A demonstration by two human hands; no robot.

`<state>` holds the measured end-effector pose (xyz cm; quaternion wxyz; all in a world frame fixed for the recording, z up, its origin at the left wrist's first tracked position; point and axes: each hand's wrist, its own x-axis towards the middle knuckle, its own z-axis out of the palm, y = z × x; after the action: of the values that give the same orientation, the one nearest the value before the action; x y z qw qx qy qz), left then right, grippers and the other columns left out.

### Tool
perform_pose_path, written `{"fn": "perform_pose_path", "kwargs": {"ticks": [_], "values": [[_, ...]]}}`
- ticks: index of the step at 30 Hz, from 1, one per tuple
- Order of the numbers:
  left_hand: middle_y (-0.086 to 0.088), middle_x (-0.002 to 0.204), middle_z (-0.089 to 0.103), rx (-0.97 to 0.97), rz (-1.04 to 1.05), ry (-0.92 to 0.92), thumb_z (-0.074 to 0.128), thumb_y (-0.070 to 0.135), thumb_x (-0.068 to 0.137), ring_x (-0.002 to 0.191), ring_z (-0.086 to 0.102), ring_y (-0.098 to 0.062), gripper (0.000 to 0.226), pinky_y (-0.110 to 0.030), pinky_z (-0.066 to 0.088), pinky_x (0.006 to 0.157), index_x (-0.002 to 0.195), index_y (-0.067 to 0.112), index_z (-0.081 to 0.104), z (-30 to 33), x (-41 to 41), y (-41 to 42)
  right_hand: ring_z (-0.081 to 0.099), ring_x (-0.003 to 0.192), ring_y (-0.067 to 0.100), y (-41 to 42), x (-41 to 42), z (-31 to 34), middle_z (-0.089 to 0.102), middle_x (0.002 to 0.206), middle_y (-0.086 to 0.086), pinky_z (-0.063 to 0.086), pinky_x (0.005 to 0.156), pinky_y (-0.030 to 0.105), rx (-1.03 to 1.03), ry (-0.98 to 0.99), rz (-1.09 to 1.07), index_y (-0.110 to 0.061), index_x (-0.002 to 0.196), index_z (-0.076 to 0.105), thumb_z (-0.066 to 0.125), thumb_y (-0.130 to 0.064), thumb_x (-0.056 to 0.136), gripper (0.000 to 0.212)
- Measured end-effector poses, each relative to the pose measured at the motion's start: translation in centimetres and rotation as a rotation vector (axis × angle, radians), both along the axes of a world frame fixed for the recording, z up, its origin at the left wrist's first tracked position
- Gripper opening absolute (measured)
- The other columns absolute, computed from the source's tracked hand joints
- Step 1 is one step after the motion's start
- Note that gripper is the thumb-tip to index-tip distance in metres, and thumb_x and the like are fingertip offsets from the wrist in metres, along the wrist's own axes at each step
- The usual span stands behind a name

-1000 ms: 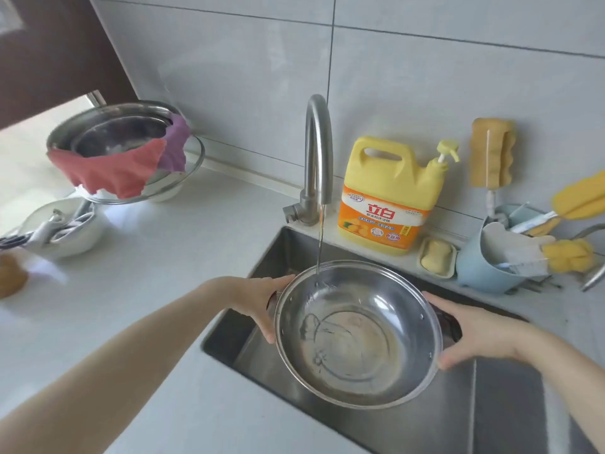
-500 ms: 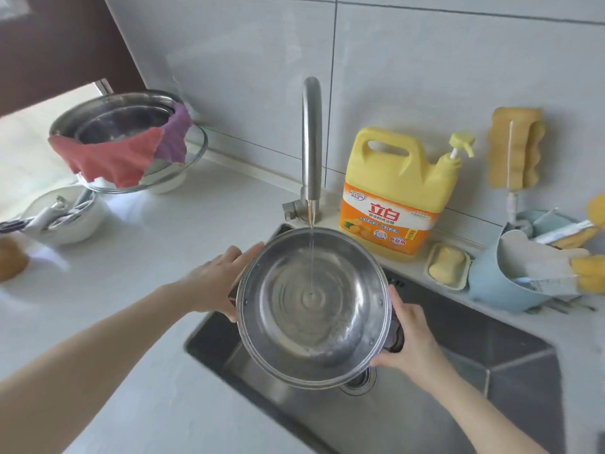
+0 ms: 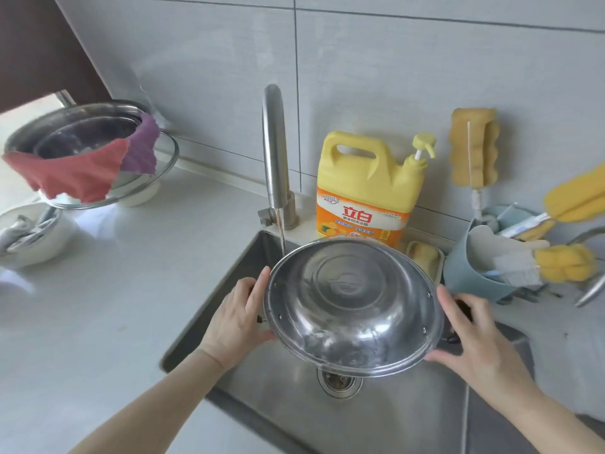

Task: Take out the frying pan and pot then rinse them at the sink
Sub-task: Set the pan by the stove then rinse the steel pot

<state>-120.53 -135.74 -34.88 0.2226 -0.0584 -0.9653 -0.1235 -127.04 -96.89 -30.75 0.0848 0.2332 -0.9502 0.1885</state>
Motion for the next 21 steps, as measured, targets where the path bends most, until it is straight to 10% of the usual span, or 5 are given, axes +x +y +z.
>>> {"fn": "perform_pose_path", "kwargs": {"ticks": [5,7,10,14,21], "values": [[-0.017,0.109,0.044,-0.097,-0.100,0.333,0.059,0.050,0.091,0.086,0.048,-0.028,0.094,-0.033,0.040,0.073,0.156,0.013,0.001,2.0,-0.1,0.8,0.048,0.087,0.025,1.7,2.0,1.2,0.041,0.110,0.020,0.057,0.074,0.031,-0.129,0.390,0.079,-0.016,0.140,0.033,0.047,-0.056,0.094,0.062],[-0.018,0.109,0.044,-0.131,-0.094,0.434,0.070,0.047,0.083,0.086,0.047,-0.029,0.105,-0.033,0.040,0.073,0.156,0.014,0.002,3.8,-0.4,1.2,0.049,0.090,0.020,2.1,2.4,2.9,0.040,0.107,0.019,0.040,0.098,0.013,-0.201,0.460,0.088,-0.008,0.124,0.041,0.045,-0.054,0.096,0.054],[-0.019,0.104,0.045,-0.168,-0.090,0.573,0.081,0.041,0.073,0.083,0.046,-0.030,0.116,-0.034,0.039,0.070,0.155,0.013,0.004,7.1,-0.9,1.5,0.044,0.094,-0.001,1.9,2.5,7.4,0.040,0.097,0.017,0.037,0.092,0.011,-0.204,0.659,0.125,-0.002,0.101,0.042,0.056,-0.038,0.094,0.039],[-0.017,0.103,0.044,-0.164,-0.085,0.656,0.083,0.037,0.075,0.082,0.046,-0.029,0.117,-0.035,0.041,0.069,0.155,0.015,0.001,10.6,-1.2,1.5,0.016,0.075,0.007,1.6,2.8,11.2,0.030,0.087,0.005,0.024,0.097,0.001,-0.174,0.689,0.113,-0.006,0.089,0.037,0.046,-0.040,0.100,0.036],[-0.018,0.107,0.045,-0.181,-0.087,0.556,0.077,0.045,0.078,0.089,0.047,-0.031,0.108,-0.038,0.041,0.073,0.154,0.013,0.007,10.4,-1.0,1.2,0.037,0.077,0.020,2.0,2.3,11.1,0.051,0.095,0.027,0.036,0.091,0.017,-0.066,0.682,0.104,-0.003,0.112,0.043,0.068,-0.035,0.077,0.054]]}}
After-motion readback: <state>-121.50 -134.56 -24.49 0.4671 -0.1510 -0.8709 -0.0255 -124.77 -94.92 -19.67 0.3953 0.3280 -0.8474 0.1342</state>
